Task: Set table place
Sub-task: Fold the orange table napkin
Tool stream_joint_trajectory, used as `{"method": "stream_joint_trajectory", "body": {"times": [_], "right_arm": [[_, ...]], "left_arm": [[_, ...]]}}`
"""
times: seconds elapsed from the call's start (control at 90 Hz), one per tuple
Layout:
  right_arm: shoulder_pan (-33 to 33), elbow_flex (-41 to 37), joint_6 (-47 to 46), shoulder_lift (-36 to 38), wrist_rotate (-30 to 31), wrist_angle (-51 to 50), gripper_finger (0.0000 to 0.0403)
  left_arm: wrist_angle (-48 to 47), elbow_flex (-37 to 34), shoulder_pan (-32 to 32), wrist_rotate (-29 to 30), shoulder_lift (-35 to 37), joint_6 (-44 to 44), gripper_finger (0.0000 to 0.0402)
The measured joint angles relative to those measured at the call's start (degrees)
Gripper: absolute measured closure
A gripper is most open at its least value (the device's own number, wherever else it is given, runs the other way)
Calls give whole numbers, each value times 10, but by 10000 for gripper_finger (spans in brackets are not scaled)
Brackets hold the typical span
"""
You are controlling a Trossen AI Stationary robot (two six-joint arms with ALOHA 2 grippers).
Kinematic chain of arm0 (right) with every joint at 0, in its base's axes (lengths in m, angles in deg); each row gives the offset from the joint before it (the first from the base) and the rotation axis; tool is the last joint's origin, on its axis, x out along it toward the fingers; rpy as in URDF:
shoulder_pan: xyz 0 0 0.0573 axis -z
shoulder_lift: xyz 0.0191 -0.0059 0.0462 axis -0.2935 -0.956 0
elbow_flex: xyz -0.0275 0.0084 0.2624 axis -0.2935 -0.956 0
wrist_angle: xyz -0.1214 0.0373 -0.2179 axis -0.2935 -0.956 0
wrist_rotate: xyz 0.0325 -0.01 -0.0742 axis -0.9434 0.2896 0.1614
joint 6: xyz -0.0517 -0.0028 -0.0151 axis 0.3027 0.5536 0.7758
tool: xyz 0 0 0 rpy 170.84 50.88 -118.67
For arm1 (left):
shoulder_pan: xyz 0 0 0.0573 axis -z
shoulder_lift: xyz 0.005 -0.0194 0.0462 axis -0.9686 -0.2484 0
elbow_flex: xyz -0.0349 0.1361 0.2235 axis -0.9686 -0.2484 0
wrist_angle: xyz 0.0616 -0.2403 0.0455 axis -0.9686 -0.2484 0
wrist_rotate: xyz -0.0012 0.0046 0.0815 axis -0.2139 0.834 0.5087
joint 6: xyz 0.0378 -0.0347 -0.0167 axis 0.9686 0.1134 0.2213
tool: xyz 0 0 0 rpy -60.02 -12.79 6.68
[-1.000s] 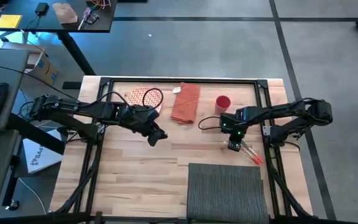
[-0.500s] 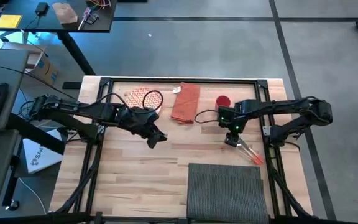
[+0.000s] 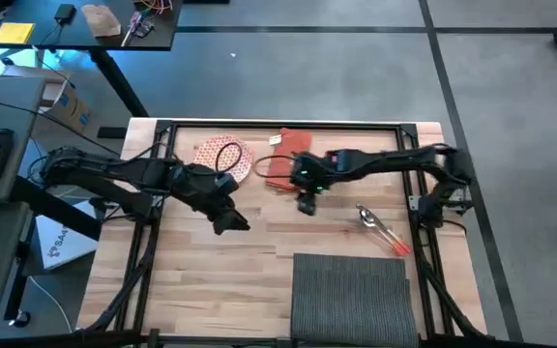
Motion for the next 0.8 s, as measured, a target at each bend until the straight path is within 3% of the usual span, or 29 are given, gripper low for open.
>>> {"method": "stream_joint_trajectory", "body": {"times": [0.122,0.4,0.522,0.656,0.8], "right_arm": [[11,80,46,-91,44,9,234],[48,205,40,-235,52,-1,241],[66,230,-4,-265,22,-11,287],[69,251,-19,-269,11,-48,383],[58,296,-10,-253,6,-124,400]], "left_arm": [[0,0,2,2,23,-11,257],[-1,0,2,40,43,-12,257],[-2,0,6,46,43,0,257],[-2,0,14,52,43,11,257],[-10,0,23,63,43,48,257]]}}
